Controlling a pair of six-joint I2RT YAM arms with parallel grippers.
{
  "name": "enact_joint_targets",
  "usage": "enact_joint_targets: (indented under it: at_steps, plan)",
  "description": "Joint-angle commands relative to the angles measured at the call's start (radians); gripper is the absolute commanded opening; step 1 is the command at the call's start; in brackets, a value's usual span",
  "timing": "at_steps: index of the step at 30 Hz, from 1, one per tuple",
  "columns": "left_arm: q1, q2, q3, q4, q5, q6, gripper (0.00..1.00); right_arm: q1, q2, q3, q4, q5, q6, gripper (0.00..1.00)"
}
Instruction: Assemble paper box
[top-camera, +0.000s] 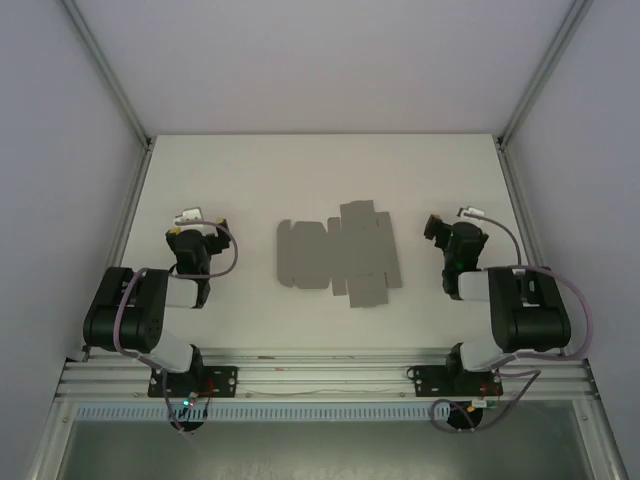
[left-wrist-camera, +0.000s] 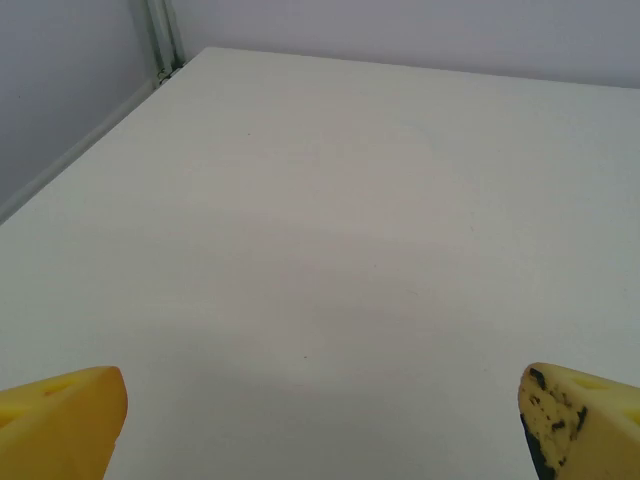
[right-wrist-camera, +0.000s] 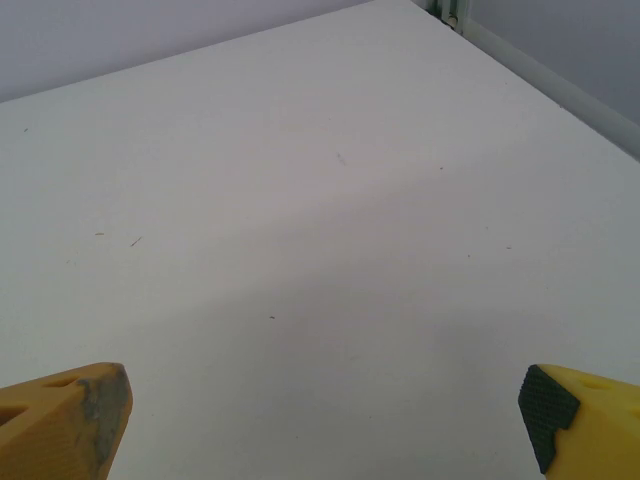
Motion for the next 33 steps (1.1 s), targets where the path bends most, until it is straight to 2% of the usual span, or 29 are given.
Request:
enact_joint_targets:
  at_steps: [1,15,18,24,27,30,33]
  plan:
    - [-0.006,-0.012,0.012,0.029,0.004,0.017,1.0,-0.003,-0.011,0.012,0.016,0.013,0.009,1.0]
    - [-0.002,-0.011,0.014,0.026,0.005,0.017,1.0,-0.004,-0.008,0.013,0.014,0.011,0.012,1.0]
    - [-0.002,-0.011,0.023,0.01,0.05,0.033,1.0,-0.006,-0.009,0.014,0.014,0.011,0.012,1.0]
    - [-0.002,-0.019,0.026,0.02,0.031,0.032,1.0,-0.006,-0.014,0.01,0.023,0.015,0.011,1.0]
    - [-0.002,-0.139,0.096,-0.216,0.02,0.021,1.0,-0.004,-0.09,0.052,-0.099,0.0,0.002,1.0]
    - [-0.002,-0.263,0.142,-0.405,0.017,-0.044,1.0,-0.001,-0.204,0.146,-0.362,0.007,0.032,1.0]
    - [-0.011,-0.345,0.216,-0.609,0.129,-0.146,1.0,0.022,-0.285,0.21,-0.507,-0.044,0.133,1.0]
